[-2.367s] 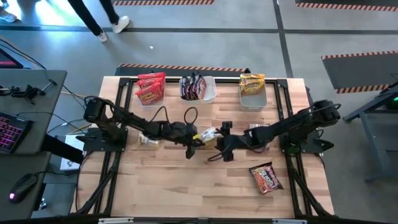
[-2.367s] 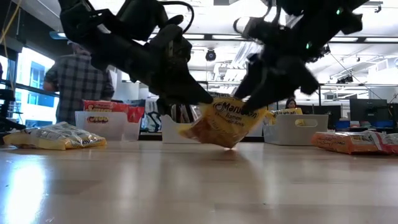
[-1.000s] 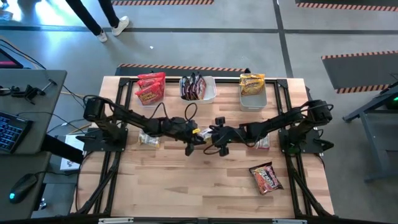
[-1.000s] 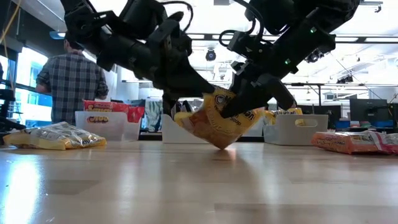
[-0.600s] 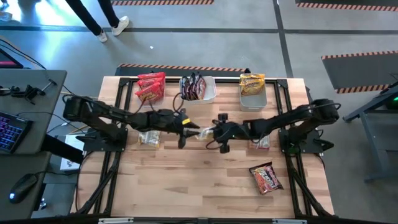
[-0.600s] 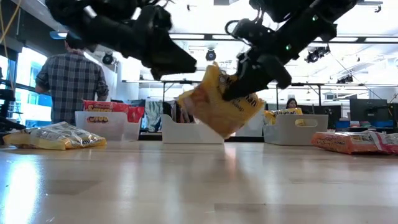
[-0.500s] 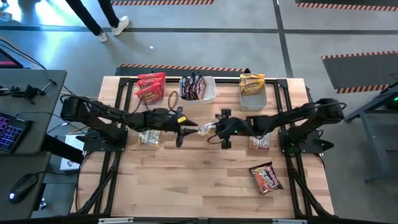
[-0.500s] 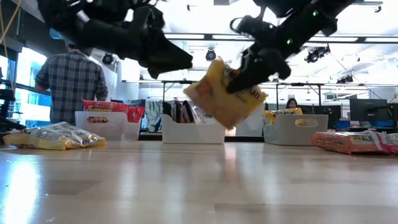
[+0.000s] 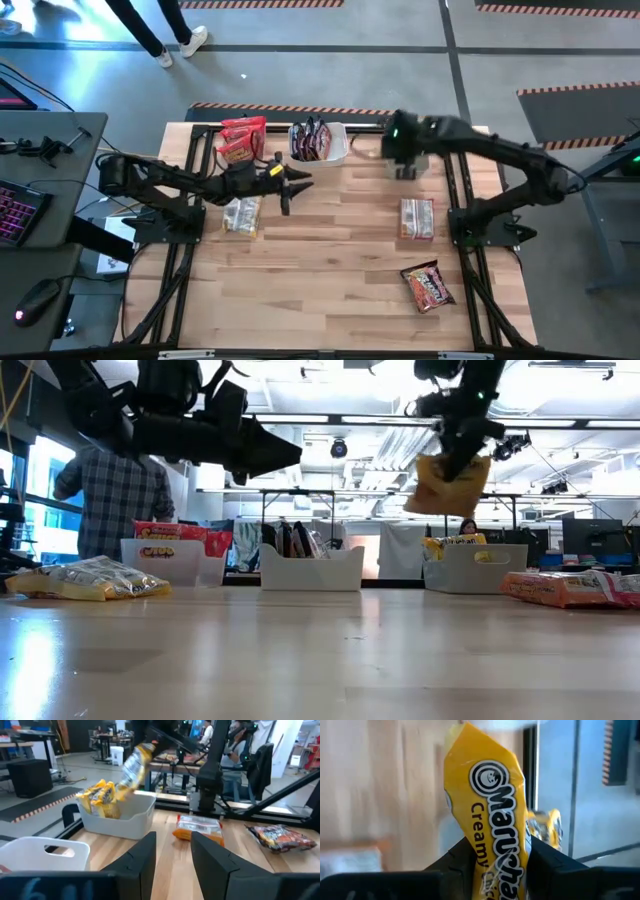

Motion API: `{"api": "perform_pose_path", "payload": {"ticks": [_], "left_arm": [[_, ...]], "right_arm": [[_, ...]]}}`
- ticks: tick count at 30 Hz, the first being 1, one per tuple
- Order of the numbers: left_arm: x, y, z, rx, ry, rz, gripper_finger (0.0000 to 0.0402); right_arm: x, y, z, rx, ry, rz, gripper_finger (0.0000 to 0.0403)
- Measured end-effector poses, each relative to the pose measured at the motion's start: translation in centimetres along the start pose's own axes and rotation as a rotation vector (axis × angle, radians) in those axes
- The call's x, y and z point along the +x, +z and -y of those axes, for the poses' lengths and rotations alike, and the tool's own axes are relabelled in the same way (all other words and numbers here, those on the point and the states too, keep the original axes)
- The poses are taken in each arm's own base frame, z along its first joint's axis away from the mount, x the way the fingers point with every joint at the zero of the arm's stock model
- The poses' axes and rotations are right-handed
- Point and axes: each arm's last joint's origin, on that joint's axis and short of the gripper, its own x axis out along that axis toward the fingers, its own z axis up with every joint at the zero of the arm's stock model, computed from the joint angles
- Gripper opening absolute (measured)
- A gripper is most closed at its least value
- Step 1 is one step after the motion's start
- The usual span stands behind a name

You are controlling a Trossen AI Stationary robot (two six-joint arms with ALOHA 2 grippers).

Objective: Sort Maruchan noodles
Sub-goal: Put the yellow noodle pack into the gray bin

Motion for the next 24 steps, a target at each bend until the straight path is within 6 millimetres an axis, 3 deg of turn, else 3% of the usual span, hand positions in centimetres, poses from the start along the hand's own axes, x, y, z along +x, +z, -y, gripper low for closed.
{"api": "perform_pose_path", "payload": {"ticks": [3, 9, 18, 24], "left_arm": [[0.0, -0.1, 0.0, 0.000, 0.001, -0.010, 0.0109], [0.0, -0.2, 0.0, -0.002, -0.004, -0.018, 0.0108], [0.0, -0.2, 0.0, -0.003, -0.005, -0.024, 0.0106], [0.0, -0.3, 0.0, -0.003, -0.005, -0.029, 0.0106]], "right_arm": [[1.0, -2.0, 2.3, -0.055, 0.054, -0.014, 0.0108], [5.1, -4.5, 4.5, -0.049, 0.148, -0.131, 0.0108], [10.8, -5.3, 6.4, -0.006, 0.221, -0.194, 0.0108], [12.8, -6.0, 7.1, 0.045, 0.236, -0.220, 0.0108]]}}
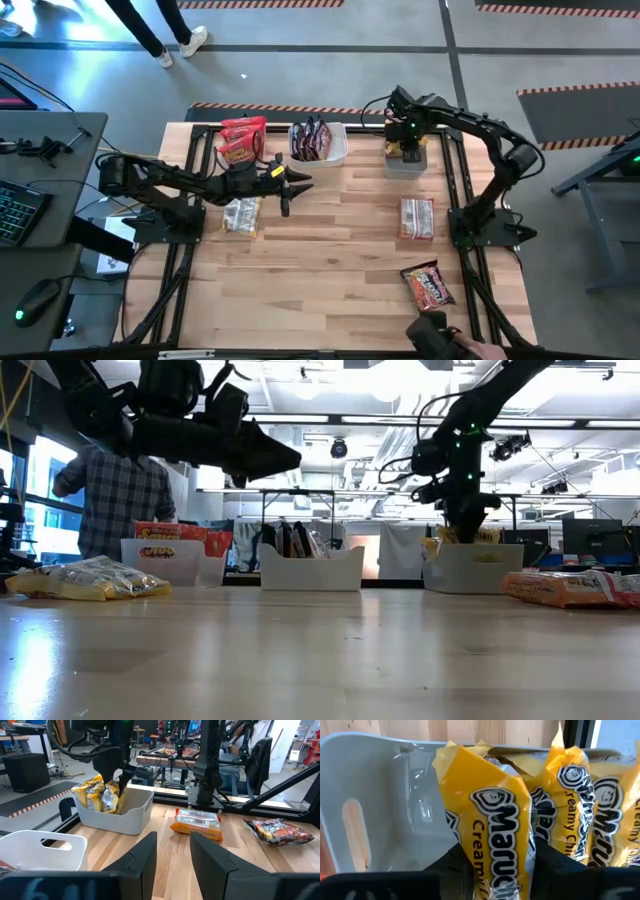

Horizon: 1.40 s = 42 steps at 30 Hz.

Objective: Sort Maruchan noodles
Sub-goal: Put the yellow noodle pack into the gray bin

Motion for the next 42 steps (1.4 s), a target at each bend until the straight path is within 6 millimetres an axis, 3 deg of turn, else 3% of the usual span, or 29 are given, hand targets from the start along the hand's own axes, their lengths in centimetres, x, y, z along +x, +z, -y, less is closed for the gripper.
{"api": "perform_pose_path", "payload": {"ticks": [10, 17, 23, 35, 42], "left_arm": [[0.0, 0.0, 0.0, 0.001, 0.001, -0.005, 0.0105], [0.0, 0.0, 0.0, 0.001, 0.001, -0.005, 0.0106], [0.0, 0.0, 0.0, 0.001, 0.002, -0.005, 0.0106], [0.0, 0.0, 0.0, -0.001, 0.001, -0.005, 0.0105], [0.0, 0.0, 0.0, -0.001, 0.001, -0.005, 0.0104]], "right_arm": [[-0.2, -0.4, 0.1, 0.042, -0.002, -0.013, 0.0108], [1.3, -0.2, 0.6, 0.057, 0.012, -0.037, 0.0108], [1.4, 0.5, 0.3, 0.052, -0.028, -0.052, 0.0111], [1.3, 1.0, 0.7, 0.155, -0.116, -0.038, 0.0237], [0.4, 1.0, 0.4, 0.164, -0.144, -0.044, 0.0247]]}}
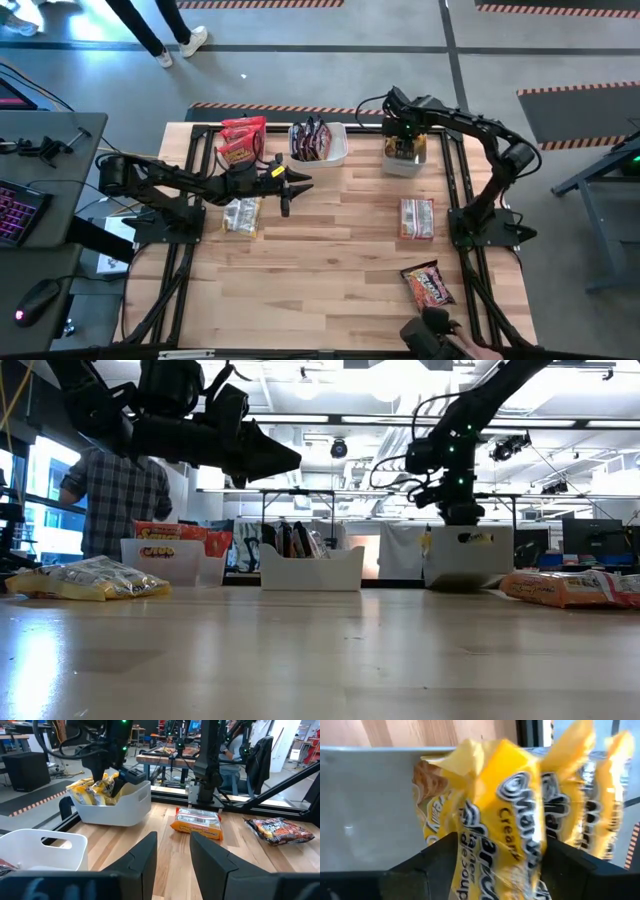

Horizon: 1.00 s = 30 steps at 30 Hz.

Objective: Sort Maruchan noodles
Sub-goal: Put the yellow noodle pack into the gray bin, then put the orange noodle pack into the transparent bin

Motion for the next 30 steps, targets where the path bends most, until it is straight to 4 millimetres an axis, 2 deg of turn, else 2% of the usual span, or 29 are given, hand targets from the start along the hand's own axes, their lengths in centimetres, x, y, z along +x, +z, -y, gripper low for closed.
{"api": "perform_pose_path", "payload": {"ticks": [13, 21, 25, 30], "left_arm": [[0.0, 0.0, 0.0, 0.000, 0.000, 0.000, 0.0104], [0.0, 0.0, 0.0, -0.008, 0.000, 0.000, 0.0103], [0.0, 0.0, 0.0, -0.008, 0.000, 0.000, 0.0103], [0.0, -0.1, 0.0, -0.008, 0.001, -0.009, 0.0103]], "right_arm": [[-2.6, -0.5, -0.5, 0.049, -0.041, 0.028, 0.0248], [-6.0, -1.7, -1.1, 0.138, -0.075, 0.092, 0.0243], [-7.5, -2.8, -2.3, 0.227, 0.026, 0.148, 0.0208], [-7.4, -4.3, -5.4, 0.265, 0.101, 0.193, 0.0120]]}}
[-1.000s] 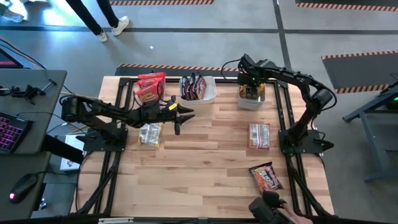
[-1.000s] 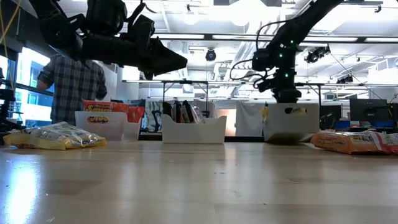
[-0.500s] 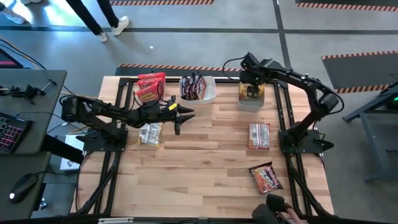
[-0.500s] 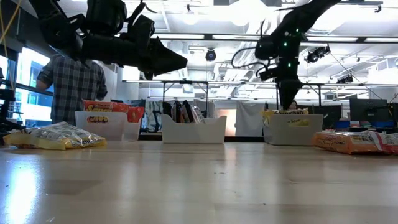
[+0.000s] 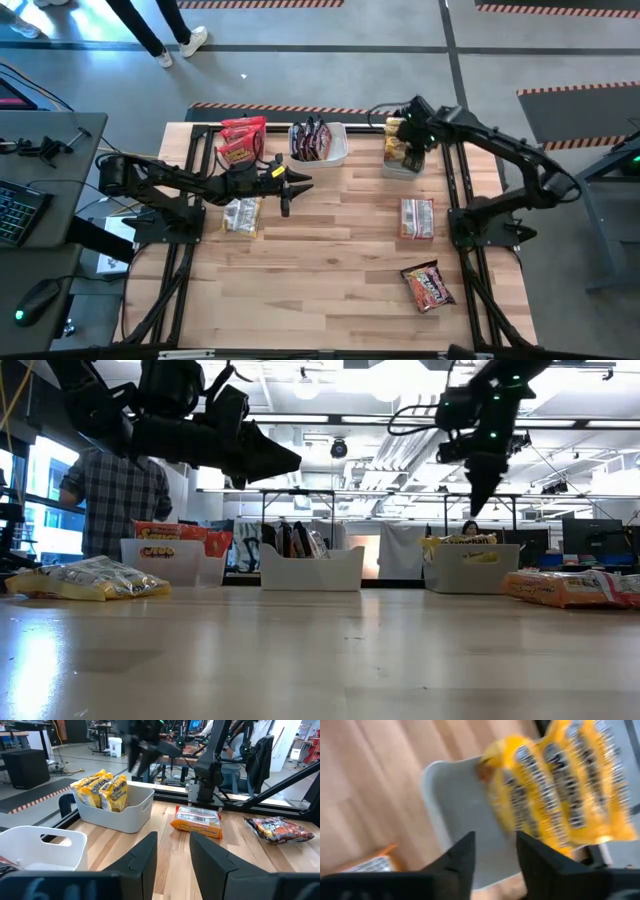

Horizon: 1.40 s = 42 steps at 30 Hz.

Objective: Sort Maruchan noodles
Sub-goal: Put the orange noodle pack into the transparent bin

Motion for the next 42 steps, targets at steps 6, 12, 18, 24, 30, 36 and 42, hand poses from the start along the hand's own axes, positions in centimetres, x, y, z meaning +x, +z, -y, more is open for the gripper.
{"api": "perform_pose_path", "payload": {"ticks": [6, 12, 18, 24, 30, 36, 42], "left_arm": [[0.0, -0.1, 0.0, 0.001, 0.001, -0.006, 0.0103], [0.1, -0.2, 0.0, 0.003, 0.002, -0.014, 0.0103], [0.4, -0.9, -0.1, 0.016, 0.004, -0.044, 0.0103], [0.7, -1.7, -0.1, 0.016, 0.009, -0.071, 0.0103], [0.7, -1.7, -0.2, 0.016, 0.009, -0.073, 0.0103], [0.7, -1.7, -0.2, 0.015, 0.009, -0.073, 0.0103], [0.7, -1.7, -0.1, 0.015, 0.009, -0.067, 0.0103]], "right_arm": [[0.8, -3.4, -5.0, 0.009, 0.056, 0.042, 0.0040], [0.5, -6.2, -10.7, 0.050, 0.149, 0.050, 0.0055], [0.6, -8.7, -16.3, 0.001, 0.161, -0.018, 0.0151], [0.7, -10.9, -19.7, 0.014, 0.115, -0.124, 0.0238], [2.1, -11.8, -21.9, -0.041, 0.030, -0.180, 0.0240], [4.3, -11.5, -22.9, -0.122, -0.075, -0.214, 0.0188], [5.0, -10.7, -23.1, -0.130, -0.082, -0.208, 0.0091]]}}
